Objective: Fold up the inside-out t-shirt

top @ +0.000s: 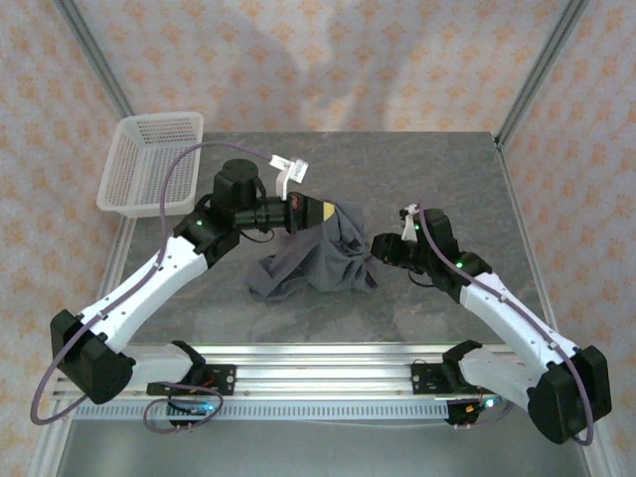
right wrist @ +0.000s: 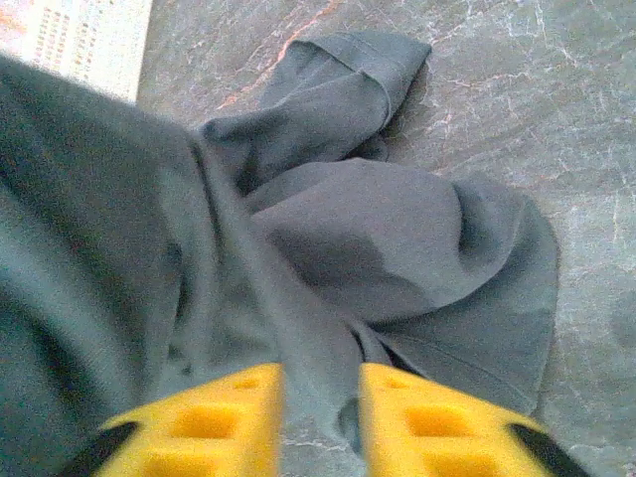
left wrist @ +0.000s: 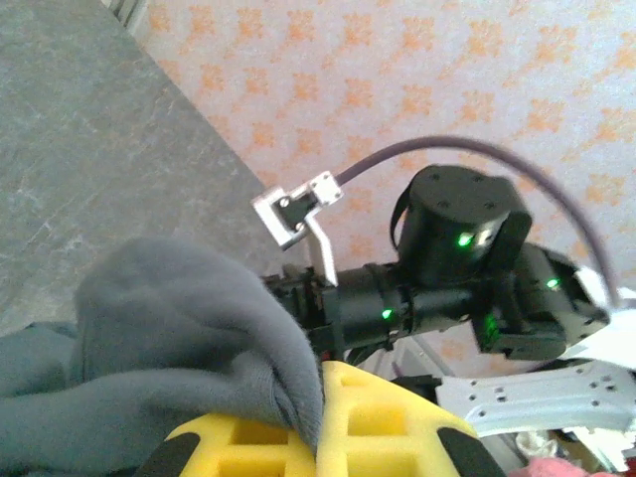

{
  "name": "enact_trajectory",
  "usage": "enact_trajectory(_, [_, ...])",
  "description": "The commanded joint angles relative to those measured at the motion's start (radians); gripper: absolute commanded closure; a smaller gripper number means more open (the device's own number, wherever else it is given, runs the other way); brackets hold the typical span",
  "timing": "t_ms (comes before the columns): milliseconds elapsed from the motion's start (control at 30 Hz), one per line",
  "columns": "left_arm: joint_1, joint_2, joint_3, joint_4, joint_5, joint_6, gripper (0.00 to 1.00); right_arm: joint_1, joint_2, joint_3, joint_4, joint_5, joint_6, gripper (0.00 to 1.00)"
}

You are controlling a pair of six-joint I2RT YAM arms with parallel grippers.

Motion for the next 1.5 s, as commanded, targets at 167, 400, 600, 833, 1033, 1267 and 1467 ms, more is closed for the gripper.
enact_trajectory(167, [0.005,0.028,0.007,-0.031,-0.011,-0.071,1.00,0.340,-0.325,-0.091,0.121,0.448,-0.075,0.43])
enact_trajectory(400, [0.005,0.035,0.003,-0.042,-0.047,-0.084,1.00,0.445,-0.205,0.036,0.078,0.551,-0.323,0.34])
enact_trajectory(600, [0.005,0.034,-0.024,-0.040,-0.085,-0.110,1.00,0.471,-0.060,0.154,0.034,0.550,-0.397,0.54])
enact_trajectory(833, [0.005,0.034,-0.024,-0.024,-0.094,-0.133,1.00,0.471,0.069,0.197,0.008,0.623,-0.424,0.52])
enact_trajectory(1033, [0.008,0.035,-0.006,-0.054,-0.107,-0.115,1.00,0.470,0.166,0.256,-0.061,0.622,-0.397,0.49])
enact_trajectory(1267, [0.061,0.037,-0.029,-0.167,-0.277,-0.074,1.00,0.470,0.077,0.299,-0.096,0.473,-0.349,1.00])
enact_trajectory(1467, [0.169,0.152,-0.142,-0.089,-0.359,-0.055,0.95,0.435,-0.007,0.276,-0.012,0.045,-0.253,1.00])
